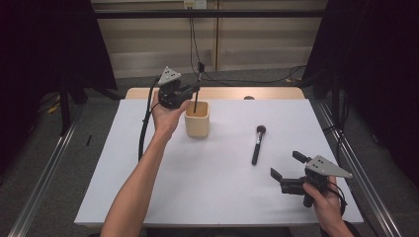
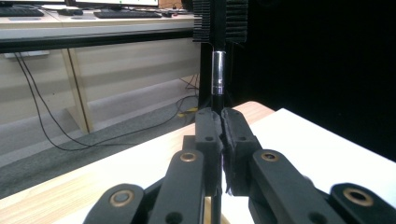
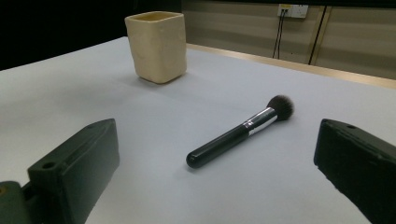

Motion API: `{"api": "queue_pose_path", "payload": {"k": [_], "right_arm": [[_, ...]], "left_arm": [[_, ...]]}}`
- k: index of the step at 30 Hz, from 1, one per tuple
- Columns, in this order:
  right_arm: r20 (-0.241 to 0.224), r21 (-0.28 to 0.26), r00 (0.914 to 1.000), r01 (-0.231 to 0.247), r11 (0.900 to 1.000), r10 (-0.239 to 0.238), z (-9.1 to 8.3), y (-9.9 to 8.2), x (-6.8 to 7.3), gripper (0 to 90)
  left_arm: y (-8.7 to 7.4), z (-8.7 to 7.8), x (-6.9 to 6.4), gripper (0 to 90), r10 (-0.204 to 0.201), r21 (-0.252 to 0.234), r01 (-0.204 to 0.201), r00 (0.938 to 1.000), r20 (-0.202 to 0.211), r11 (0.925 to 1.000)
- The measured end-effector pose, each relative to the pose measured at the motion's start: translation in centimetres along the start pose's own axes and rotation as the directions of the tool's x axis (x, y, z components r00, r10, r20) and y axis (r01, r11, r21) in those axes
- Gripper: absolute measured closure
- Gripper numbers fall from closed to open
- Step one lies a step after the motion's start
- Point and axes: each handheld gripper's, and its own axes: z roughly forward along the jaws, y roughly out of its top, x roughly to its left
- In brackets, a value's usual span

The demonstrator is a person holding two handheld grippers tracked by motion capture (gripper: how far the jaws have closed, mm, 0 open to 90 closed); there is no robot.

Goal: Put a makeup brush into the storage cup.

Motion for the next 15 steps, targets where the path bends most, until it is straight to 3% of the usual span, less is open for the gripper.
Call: {"api": "queue_pose_path", "payload": {"k": [15], "right_arm": [[0.000,0.000,1.0000,-0.002,1.0000,0.002,0.0,0.0,0.0,0.0]], "left_arm": [[-1.1,0.3,0.6,86.1,-0.010,0.023,0.011,0.9999,-0.014,0.9997]]}}
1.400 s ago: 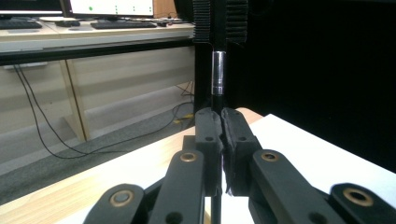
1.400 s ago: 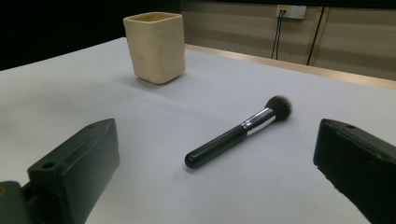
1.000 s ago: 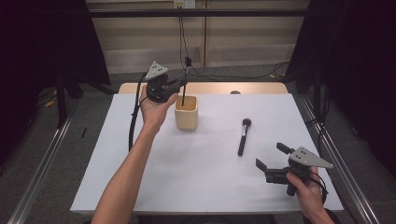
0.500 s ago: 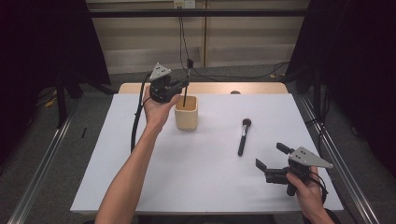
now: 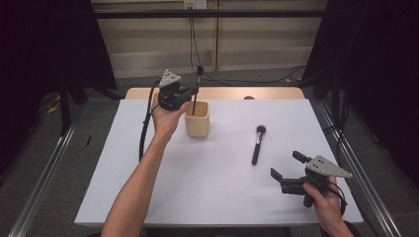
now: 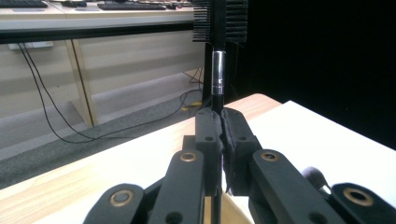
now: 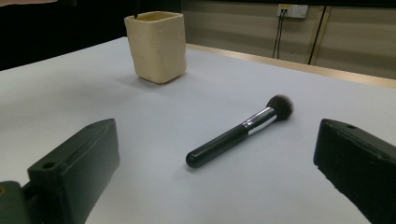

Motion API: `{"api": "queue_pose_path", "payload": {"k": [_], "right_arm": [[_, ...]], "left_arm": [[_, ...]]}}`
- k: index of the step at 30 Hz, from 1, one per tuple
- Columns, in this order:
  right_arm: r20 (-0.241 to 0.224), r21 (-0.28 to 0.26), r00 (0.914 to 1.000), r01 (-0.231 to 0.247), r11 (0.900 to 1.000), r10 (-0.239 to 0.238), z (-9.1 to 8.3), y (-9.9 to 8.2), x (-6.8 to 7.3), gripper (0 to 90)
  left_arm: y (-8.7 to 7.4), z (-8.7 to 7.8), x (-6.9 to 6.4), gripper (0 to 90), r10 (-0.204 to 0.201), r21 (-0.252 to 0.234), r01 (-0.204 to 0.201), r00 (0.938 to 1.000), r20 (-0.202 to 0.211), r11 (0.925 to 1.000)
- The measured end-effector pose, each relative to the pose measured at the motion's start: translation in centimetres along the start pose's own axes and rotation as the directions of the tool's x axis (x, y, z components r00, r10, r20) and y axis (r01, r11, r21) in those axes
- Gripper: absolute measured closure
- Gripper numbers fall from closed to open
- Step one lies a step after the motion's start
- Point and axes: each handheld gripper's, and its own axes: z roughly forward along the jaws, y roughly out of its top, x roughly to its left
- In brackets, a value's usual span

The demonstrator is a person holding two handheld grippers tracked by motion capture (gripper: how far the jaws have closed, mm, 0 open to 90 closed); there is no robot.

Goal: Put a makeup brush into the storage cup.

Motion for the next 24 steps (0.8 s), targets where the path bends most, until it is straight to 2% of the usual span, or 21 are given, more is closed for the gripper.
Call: {"api": "queue_pose_path", "payload": {"k": [1,6,24], "right_arm": [[0.000,0.000,1.0000,0.001,1.0000,-0.001,0.0,0.0,0.0,0.0],[-0.002,0.001,1.0000,0.001,1.0000,-0.001,0.0,0.0,0.0,0.0],[-0.003,0.002,1.0000,0.001,1.0000,-0.001,0.0,0.0,0.0,0.1]], "left_arm": [[-0.1,0.0,0.1,86.1,-0.011,-0.004,0.011,0.9999,0.003,0.9999],[-0.7,0.2,0.2,86.1,-0.015,0.008,0.015,0.9999,-0.001,0.9998],[-2.3,0.6,0.4,86.1,-0.009,0.031,0.010,0.9999,-0.014,0.9995]]}}
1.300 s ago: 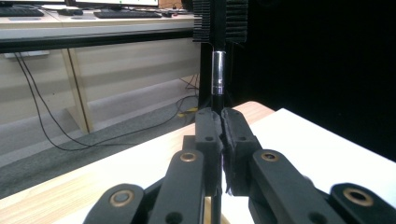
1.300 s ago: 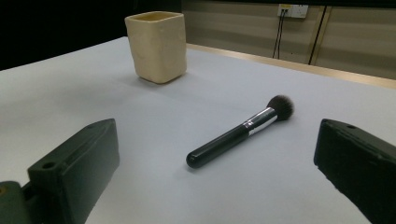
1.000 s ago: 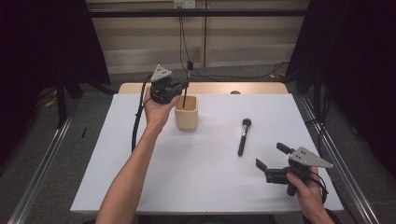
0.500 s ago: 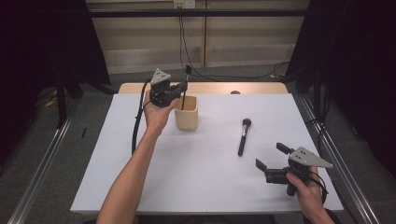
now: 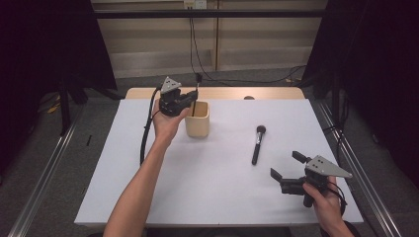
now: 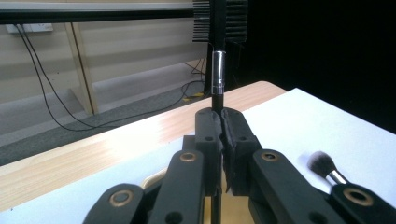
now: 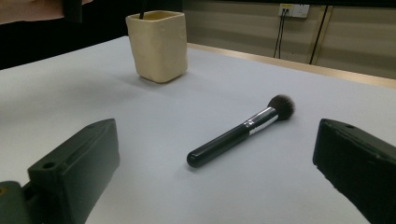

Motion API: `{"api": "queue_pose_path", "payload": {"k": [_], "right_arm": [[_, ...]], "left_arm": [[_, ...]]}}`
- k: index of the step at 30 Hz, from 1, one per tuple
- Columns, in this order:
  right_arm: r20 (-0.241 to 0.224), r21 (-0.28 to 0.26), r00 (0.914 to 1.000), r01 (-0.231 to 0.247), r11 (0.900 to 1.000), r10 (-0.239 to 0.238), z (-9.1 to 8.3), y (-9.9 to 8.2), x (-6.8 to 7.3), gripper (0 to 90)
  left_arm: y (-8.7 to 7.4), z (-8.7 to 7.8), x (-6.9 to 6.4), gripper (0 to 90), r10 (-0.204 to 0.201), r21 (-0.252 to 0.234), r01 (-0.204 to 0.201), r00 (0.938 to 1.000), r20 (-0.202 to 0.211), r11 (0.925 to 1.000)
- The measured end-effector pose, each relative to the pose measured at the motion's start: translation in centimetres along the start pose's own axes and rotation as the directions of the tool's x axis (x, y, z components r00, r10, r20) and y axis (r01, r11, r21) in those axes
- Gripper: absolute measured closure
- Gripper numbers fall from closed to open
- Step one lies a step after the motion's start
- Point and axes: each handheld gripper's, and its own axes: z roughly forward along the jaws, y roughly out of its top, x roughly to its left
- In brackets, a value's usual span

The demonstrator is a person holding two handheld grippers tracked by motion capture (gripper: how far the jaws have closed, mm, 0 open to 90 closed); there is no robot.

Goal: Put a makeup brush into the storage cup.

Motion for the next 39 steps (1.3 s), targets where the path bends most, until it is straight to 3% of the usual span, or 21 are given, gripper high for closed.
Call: {"api": "queue_pose_path", "payload": {"k": [25,39], "right_arm": [[-0.003,0.003,1.0000,0.005,1.0000,-0.005,0.0,0.0,0.0,0.3],[-0.005,0.006,1.0000,0.006,1.0000,-0.006,0.0,0.0,0.0,0.3]], "left_arm": [[-2.5,0.5,-0.1,86.0,-0.020,0.035,0.020,0.9998,0.002,0.9992],[-2.7,0.6,-0.2,85.8,-0.006,0.066,0.005,1.0000,0.005,0.9978]]}}
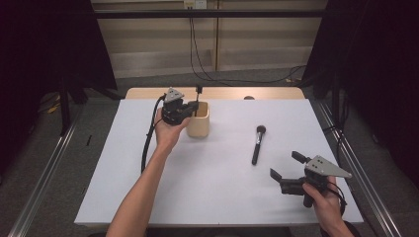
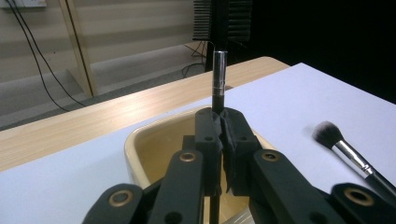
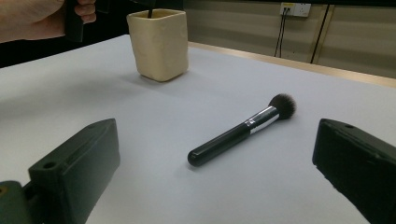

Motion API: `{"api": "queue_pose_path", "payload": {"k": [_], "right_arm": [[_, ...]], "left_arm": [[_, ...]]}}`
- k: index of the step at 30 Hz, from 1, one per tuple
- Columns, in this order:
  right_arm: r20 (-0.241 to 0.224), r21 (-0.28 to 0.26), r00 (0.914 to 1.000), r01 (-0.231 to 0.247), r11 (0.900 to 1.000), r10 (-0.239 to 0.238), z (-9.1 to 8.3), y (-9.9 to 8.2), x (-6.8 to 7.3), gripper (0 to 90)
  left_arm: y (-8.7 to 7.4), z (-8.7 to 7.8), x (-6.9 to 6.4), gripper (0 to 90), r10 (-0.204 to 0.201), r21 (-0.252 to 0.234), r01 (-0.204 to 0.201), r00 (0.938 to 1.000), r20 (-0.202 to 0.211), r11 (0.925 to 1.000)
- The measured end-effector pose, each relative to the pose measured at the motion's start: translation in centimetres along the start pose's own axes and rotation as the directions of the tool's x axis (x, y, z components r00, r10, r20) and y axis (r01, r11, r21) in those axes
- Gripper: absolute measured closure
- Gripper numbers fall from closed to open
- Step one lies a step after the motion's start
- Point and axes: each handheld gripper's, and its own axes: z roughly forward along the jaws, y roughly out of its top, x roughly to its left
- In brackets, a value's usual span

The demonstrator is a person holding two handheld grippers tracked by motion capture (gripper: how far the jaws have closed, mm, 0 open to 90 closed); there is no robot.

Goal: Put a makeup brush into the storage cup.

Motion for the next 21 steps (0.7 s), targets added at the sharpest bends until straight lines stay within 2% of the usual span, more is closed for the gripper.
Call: {"api": "queue_pose_path", "payload": {"k": [9,19,21], "right_arm": [[-0.001,-0.001,1.0000,0.001,1.0000,-0.001,0.01,0.00,0.01,0.3],[-0.001,0.000,1.0000,0.003,1.0000,-0.003,0.05,0.00,0.03,0.3],[-0.002,0.001,1.0000,0.005,1.0000,-0.005,0.06,0.00,0.03,0.3]], "left_arm": [[-0.35,-0.02,-0.08,84.5,0.005,0.011,-0.006,1.0000,0.005,0.9999],[-0.41,-0.55,-0.09,77.2,0.003,-0.001,-0.002,0.9998,0.019,1.0000],[-0.30,-0.83,-0.28,74.3,-0.011,-0.012,0.011,0.9995,0.030,0.9999]]}}
